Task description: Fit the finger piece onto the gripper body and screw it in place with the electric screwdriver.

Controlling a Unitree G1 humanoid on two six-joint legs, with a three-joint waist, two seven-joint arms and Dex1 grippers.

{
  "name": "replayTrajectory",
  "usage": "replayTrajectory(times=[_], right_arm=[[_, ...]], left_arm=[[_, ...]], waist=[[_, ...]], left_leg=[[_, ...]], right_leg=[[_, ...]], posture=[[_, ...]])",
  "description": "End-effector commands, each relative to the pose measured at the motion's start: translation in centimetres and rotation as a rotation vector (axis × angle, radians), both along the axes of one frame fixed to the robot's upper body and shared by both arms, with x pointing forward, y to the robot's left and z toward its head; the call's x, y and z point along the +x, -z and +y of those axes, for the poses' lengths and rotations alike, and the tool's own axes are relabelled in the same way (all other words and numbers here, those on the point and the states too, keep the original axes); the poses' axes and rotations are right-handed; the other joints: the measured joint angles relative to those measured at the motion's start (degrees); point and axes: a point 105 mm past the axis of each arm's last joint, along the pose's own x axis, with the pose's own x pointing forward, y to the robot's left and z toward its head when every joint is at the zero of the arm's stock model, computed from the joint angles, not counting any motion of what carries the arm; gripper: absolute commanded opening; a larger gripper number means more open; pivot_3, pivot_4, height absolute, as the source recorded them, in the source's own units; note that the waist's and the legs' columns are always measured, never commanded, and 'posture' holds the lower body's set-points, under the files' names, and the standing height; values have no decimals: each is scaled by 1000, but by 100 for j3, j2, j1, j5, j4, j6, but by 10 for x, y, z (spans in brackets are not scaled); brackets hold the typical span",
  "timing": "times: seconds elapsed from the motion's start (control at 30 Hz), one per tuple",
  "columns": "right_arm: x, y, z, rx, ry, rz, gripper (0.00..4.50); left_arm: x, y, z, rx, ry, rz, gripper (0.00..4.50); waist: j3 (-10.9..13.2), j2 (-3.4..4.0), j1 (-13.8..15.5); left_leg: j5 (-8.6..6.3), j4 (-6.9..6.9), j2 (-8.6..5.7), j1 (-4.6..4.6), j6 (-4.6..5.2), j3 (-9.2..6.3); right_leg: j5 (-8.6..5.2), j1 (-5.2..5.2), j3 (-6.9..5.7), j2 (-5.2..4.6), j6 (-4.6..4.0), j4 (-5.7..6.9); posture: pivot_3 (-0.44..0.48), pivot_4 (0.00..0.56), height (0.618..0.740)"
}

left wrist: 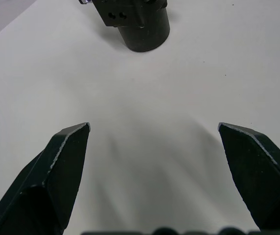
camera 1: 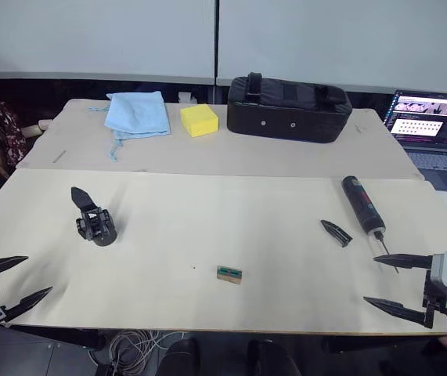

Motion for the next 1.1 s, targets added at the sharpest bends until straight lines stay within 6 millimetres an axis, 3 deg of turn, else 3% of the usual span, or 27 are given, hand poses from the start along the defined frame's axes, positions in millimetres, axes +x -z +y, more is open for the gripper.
replayTrajectory(times=[0.03, 0.1, 0.2, 0.33, 0.47, 0.63, 0.8, 1.1], right_arm=[[8, -10, 13, 45, -24, -24, 4500], [18, -19, 37, 131, -61, -54, 4500], [17, -45, 75, 354, -205, -148, 4500], [17, -52, 105, 440, -299, -213, 4500], [19, -59, 126, 505, -345, -278, 4500], [21, -54, 126, 502, -349, -265, 4500], [26, -55, 123, 490, -362, -260, 4500], [24, -52, 126, 473, -381, -228, 4500]], left_arm=[[5, -19, 4, -55, -53, -102, 4437], [9, -28, 6, -158, -123, -179, 4437], [4, -23, 6, -284, -222, -232, 4437], [-9, -14, 12, -383, -373, -312, 4437], [-31, 11, 15, -426, -496, -306, 4437], [-30, 17, 4, -472, -506, -333, 4437], [-1, 16, -27, -404, -354, -291, 4437], [46, 29, -52, -387, -280, -202, 4437]], waist=[[0, 0, -6], [0, -1, -39], [0, -2, -63], [-2, -9, -66], [-8, -21, -58], [-15, -32, 23], [-26, -41, 42], [-29, -43, -11]], left_leg=[[0, 0, 0, 0, 0, 0], [0, 0, 6, 9, 0, 5], [0, 0, 21, 23, 0, 4], [-1, 1, 22, 29, 0, 15], [-4, 7, 22, 28, -5, 22], [-10, 11, 21, 29, -16, 25], [-12, 12, 23, 29, -19, 26], [-9, 12, 30, 29, -14, 36]], right_leg=[[0, 0, 0, 0, 0, 0], [3, 2, -1, -4, -3, 3], [6, 6, -4, 2, -8, 9], [6, 9, -3, 7, -8, 13], [7, 10, -2, 8, -9, 13], [7, -3, -13, 2, -9, 6], [7, 3, -20, -2, -10, 4], [11, 15, -13, 18, -16, 18]], posture=[[0, 150, 740], [0, 150, 740], [0, 150, 740], [0, 150, 740], [0, 150, 740], [0, 150, 740], [0, 150, 740], [0, 150, 740]])
